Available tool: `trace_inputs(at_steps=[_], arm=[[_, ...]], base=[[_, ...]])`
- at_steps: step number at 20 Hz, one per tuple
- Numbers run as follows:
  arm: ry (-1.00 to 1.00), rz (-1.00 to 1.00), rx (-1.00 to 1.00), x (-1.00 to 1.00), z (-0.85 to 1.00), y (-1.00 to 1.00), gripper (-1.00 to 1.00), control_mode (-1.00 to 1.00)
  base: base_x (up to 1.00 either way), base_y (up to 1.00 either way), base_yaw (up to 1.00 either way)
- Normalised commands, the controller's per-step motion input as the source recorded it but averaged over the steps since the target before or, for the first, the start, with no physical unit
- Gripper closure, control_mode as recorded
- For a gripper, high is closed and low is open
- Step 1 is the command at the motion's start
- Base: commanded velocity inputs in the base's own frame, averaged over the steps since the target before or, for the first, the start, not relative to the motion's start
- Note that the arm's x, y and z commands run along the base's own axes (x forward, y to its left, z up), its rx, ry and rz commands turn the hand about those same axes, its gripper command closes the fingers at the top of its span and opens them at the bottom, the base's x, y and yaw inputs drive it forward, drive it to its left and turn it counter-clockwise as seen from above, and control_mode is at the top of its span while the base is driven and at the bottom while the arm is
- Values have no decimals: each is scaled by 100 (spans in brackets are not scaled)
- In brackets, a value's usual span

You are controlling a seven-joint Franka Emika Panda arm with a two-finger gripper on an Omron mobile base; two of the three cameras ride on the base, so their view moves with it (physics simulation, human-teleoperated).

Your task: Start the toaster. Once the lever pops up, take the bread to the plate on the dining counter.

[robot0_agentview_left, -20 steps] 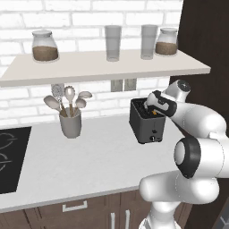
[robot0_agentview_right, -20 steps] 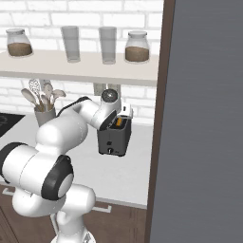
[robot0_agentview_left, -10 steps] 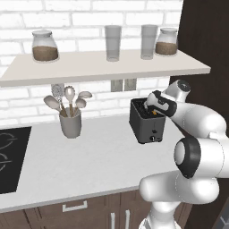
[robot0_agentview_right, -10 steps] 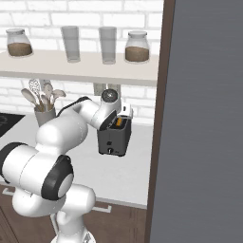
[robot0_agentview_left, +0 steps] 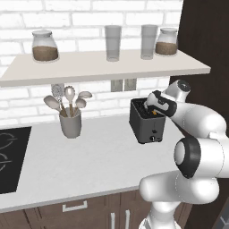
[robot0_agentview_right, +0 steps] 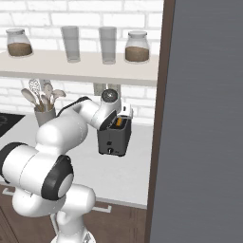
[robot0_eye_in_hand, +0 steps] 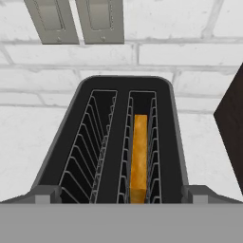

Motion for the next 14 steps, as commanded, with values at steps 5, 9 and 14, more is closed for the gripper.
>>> trace_inputs(at_steps=[5, 9, 14], arm=[[0, 0, 0, 0, 0, 0, -100, -100], [0, 0, 0, 0, 0, 0, -100, -100], [0, 0, 0, 0, 0, 0, -100, -100]], base=[[0, 0, 0], [0, 0, 0], [0, 0, 0]])
